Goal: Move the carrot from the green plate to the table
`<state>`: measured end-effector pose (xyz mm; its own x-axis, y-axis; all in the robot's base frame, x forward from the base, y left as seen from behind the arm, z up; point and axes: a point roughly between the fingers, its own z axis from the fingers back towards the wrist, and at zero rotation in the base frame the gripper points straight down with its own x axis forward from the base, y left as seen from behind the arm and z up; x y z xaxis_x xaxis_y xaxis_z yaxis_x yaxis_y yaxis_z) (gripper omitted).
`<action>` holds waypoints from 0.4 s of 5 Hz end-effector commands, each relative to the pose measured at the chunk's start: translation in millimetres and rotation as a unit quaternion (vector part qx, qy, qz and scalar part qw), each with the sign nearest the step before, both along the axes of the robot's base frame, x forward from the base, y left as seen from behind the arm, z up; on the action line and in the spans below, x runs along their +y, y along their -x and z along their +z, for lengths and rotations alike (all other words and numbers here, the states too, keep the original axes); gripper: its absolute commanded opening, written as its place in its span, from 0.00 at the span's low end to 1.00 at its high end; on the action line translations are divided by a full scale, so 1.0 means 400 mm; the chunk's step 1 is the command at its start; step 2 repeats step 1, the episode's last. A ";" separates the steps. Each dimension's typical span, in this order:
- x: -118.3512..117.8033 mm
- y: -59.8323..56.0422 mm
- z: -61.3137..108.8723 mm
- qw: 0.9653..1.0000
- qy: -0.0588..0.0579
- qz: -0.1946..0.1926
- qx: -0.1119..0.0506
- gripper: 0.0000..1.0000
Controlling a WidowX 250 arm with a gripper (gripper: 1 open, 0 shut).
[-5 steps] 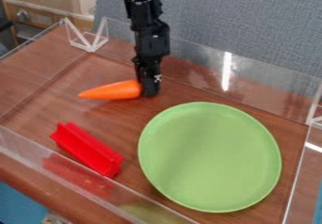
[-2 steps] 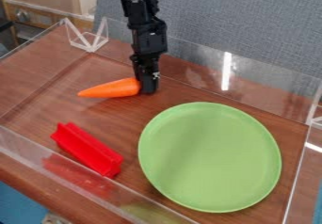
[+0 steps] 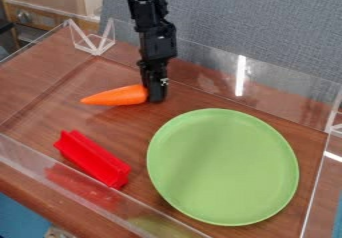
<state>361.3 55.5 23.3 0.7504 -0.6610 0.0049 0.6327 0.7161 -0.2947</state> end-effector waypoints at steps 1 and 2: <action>0.009 0.004 0.012 1.000 0.004 0.013 0.008 0.00; 0.009 0.004 0.012 1.000 0.004 0.013 0.008 0.00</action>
